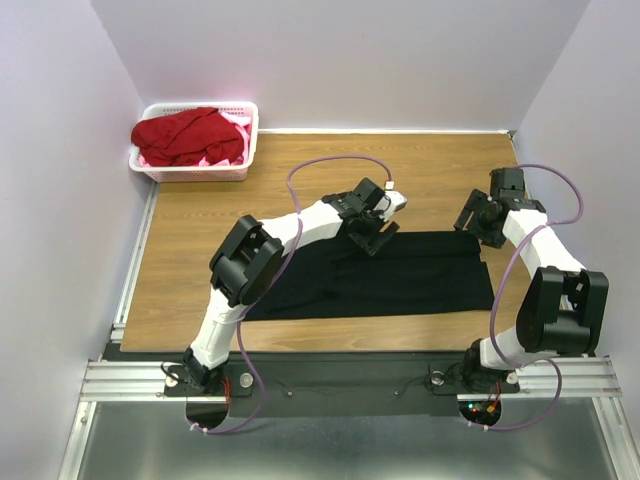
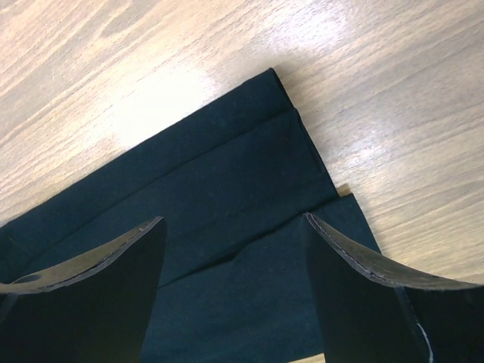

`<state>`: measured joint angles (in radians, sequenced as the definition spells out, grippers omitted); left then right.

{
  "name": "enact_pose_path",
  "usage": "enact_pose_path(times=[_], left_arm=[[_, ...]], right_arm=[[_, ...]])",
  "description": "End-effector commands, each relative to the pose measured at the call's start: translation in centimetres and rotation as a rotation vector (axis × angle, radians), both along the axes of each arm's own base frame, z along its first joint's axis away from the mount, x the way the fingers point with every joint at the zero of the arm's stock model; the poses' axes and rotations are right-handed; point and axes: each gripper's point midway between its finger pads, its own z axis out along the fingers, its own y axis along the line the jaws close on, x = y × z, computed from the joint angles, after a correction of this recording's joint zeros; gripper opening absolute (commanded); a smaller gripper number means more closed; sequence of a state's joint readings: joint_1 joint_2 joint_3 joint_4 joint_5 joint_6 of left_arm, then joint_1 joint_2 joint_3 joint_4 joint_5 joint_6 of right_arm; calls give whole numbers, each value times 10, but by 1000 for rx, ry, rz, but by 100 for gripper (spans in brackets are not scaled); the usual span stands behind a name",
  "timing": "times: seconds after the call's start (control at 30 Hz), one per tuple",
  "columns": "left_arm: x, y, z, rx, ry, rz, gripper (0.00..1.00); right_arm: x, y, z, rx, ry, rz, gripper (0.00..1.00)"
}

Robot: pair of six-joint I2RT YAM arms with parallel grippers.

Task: Fold and stack the t-shirts
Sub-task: Fold the tshirt

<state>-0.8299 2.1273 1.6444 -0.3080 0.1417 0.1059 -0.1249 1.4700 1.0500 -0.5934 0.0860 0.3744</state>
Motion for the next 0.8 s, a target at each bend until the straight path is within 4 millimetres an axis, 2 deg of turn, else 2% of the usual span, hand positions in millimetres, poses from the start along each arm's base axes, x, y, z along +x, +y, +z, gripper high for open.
enact_pose_path(times=[0.0, 0.17, 0.33, 0.53, 0.67, 0.77], left_arm=[[-15, -22, 16, -51, 11, -126, 81], [-35, -30, 12, -53, 36, -188, 73], [-45, -29, 4, -34, 60, -212, 68], [-78, -34, 13, -48, 84, -304, 60], [-104, -34, 3, -19, 115, -350, 59], [-113, -30, -10, 5, 147, -351, 59]], right_arm=[[-1, -3, 10, -2, -27, -15, 77], [0, -3, 10, 6, -27, -14, 77], [1, -2, 9, 13, -25, -15, 77], [1, -3, 10, 13, -27, -18, 77], [4, -2, 9, 23, -27, -17, 77], [6, 1, 10, 40, -31, -13, 77]])
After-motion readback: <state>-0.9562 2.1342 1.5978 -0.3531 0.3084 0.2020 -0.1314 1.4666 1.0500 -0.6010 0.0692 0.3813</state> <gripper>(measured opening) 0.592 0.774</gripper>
